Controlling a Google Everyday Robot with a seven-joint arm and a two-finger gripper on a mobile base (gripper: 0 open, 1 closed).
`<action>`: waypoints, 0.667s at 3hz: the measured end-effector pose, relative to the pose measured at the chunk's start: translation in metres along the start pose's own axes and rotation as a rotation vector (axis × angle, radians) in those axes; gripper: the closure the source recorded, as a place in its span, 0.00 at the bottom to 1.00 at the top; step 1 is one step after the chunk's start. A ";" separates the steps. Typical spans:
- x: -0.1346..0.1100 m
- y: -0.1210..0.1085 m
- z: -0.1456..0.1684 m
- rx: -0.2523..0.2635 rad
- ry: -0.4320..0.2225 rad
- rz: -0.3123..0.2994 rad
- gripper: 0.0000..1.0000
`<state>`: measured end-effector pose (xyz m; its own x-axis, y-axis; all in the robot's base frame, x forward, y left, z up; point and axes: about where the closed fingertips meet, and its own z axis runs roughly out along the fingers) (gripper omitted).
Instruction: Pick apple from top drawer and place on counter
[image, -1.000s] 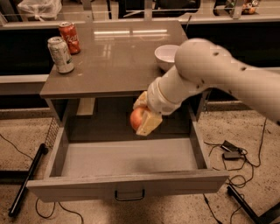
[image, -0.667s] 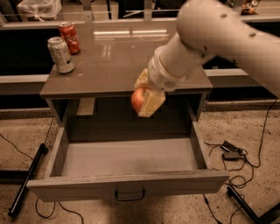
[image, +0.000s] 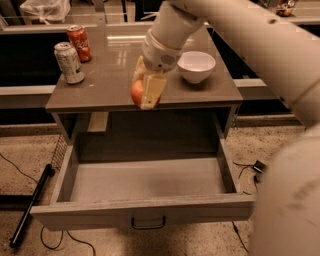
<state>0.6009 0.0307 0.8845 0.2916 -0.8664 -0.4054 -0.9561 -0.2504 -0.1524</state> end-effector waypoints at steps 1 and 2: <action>-0.026 -0.037 0.012 -0.061 -0.032 -0.004 1.00; -0.038 -0.056 -0.008 0.005 -0.058 -0.020 1.00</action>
Offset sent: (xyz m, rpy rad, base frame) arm 0.0242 0.0327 0.0030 0.0082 0.0569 0.0311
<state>0.6433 0.0745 0.9160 0.3122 -0.8348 -0.4534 -0.9499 -0.2656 -0.1651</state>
